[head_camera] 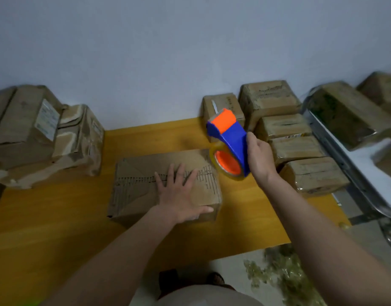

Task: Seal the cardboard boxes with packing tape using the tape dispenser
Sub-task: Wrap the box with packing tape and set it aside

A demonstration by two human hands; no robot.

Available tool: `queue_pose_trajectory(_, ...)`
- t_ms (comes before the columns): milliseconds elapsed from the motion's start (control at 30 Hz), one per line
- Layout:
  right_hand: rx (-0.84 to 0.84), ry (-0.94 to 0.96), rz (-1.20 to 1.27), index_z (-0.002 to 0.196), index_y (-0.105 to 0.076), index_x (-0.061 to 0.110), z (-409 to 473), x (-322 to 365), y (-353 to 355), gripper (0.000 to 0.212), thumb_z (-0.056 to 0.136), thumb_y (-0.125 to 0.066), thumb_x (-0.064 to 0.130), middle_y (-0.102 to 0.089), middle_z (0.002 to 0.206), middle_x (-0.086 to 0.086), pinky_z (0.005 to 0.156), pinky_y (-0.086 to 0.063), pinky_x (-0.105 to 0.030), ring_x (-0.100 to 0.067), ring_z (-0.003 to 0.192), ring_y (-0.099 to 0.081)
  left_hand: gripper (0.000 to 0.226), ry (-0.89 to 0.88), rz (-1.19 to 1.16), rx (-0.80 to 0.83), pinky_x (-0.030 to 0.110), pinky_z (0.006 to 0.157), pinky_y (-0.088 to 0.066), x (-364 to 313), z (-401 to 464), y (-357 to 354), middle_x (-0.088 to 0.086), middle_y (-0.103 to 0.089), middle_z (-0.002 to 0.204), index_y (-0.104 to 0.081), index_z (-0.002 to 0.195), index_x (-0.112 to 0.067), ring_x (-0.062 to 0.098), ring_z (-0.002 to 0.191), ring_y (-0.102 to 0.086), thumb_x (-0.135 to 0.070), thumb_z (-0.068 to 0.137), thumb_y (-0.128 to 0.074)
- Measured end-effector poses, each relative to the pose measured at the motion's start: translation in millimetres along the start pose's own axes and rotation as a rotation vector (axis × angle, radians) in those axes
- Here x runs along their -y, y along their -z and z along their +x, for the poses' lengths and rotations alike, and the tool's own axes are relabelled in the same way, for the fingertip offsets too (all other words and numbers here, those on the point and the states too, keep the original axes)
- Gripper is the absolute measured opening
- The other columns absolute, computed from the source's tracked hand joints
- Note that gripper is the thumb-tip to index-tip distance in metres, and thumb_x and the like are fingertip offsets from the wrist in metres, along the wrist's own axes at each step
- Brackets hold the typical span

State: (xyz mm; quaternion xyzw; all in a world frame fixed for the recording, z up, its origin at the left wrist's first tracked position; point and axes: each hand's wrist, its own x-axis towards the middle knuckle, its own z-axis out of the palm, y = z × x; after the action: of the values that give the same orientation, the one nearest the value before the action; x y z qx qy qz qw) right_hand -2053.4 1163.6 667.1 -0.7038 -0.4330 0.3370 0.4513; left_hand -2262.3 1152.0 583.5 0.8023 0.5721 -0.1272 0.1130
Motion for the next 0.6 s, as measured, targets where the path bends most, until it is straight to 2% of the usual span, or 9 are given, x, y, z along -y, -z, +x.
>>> queue_pose_trajectory(67,-0.006,0.055,-0.100,0.051,-0.035,0.015,1,18,-15,0.058,0.099,-0.032,0.047,-0.039,0.053,-0.002,0.056,-0.026,-0.034,-0.019,0.052,-0.036,0.118,-0.028,0.001,-0.019,0.067,0.104,0.019,4,-1,2,-0.002,0.024,0.158,0.017,0.147,-0.041,0.028,0.143,0.028,-0.102,0.049,-0.007)
queue_pose_trajectory(167,0.073,0.117,-0.178,0.048,-0.035,0.015,3,34,-41,0.060,0.101,-0.033,0.044,-0.040,0.051,-0.002,0.058,-0.026,-0.033,-0.018,0.051,-0.036,0.112,-0.087,-0.021,-0.071,0.065,0.110,0.014,19,-7,6,-0.007,0.012,0.161,0.008,0.152,-0.031,0.019,0.146,0.018,-0.092,0.059,0.010)
queue_pose_trajectory(233,0.118,0.142,-0.171,0.048,-0.032,0.016,4,37,-56,0.059,0.102,-0.034,0.040,-0.037,0.050,-0.001,0.055,-0.025,-0.033,-0.016,0.050,-0.034,0.098,-0.119,-0.014,-0.114,0.063,0.112,0.010,34,-13,6,-0.008,0.005,0.161,0.002,0.153,-0.025,0.014,0.147,0.014,-0.081,0.073,0.009)
queue_pose_trajectory(300,0.156,0.145,-0.223,0.048,-0.033,0.016,3,34,-69,0.059,0.101,-0.035,0.040,-0.039,0.050,-0.001,0.050,-0.025,-0.033,-0.015,0.049,-0.035,0.083,-0.085,0.012,-0.190,0.060,0.113,0.011,49,-21,6,-0.005,0.002,0.162,-0.008,0.153,-0.028,0.017,0.147,0.013,-0.074,0.084,-0.001)
queue_pose_trajectory(367,0.185,0.126,-0.274,0.049,-0.033,0.015,4,29,-77,0.059,0.101,-0.034,0.042,-0.040,0.051,-0.001,0.049,-0.026,-0.032,-0.015,0.049,-0.038,0.081,0.091,0.018,-0.271,0.058,0.111,0.018,62,-29,6,0.002,0.009,0.161,-0.011,0.151,-0.034,0.027,0.145,0.017,-0.078,0.084,-0.015)
queue_pose_trajectory(433,0.190,0.122,-0.295,0.049,-0.034,0.016,6,29,-81,0.058,0.101,-0.034,0.043,-0.040,0.050,-0.001,0.049,-0.026,-0.031,-0.017,0.048,-0.039,0.102,0.377,-0.096,-0.283,0.057,0.108,0.019,75,-36,8,0.011,0.018,0.158,0.001,0.152,-0.028,0.037,0.144,0.019,-0.086,0.074,-0.031)
queue_pose_trajectory(500,0.207,0.140,-0.313,0.049,-0.035,0.016,9,31,-84,0.058,0.101,-0.034,0.043,-0.041,0.051,-0.002,0.050,-0.027,-0.031,-0.018,0.049,-0.040,0.122,0.608,-0.384,-0.227,0.052,0.116,0.000,84,-39,9,0.017,0.015,0.158,0.007,0.152,-0.019,0.040,0.145,0.005,-0.084,0.067,-0.052)
queue_pose_trajectory(533,0.216,0.152,-0.320,0.049,-0.035,0.015,9,32,-86,0.058,0.101,-0.034,0.043,-0.042,0.051,-0.003,0.051,-0.028,-0.032,-0.018,0.049,-0.041,0.125,0.655,-0.505,-0.209,0.049,0.117,-0.011,86,-38,9,0.018,0.008,0.159,0.005,0.152,-0.018,0.039,0.146,-0.004,-0.080,0.065,-0.060)
queue_pose_trajectory(600,0.236,0.168,-0.329,0.050,-0.036,0.015,8,35,-94,0.058,0.101,-0.034,0.043,-0.043,0.051,-0.003,0.052,-0.030,-0.032,-0.018,0.049,-0.042,0.123,0.656,-0.558,-0.230,0.045,0.115,-0.021,85,-37,9,0.014,-0.004,0.160,0.001,0.152,-0.017,0.034,0.144,-0.015,-0.073,0.066,-0.067)
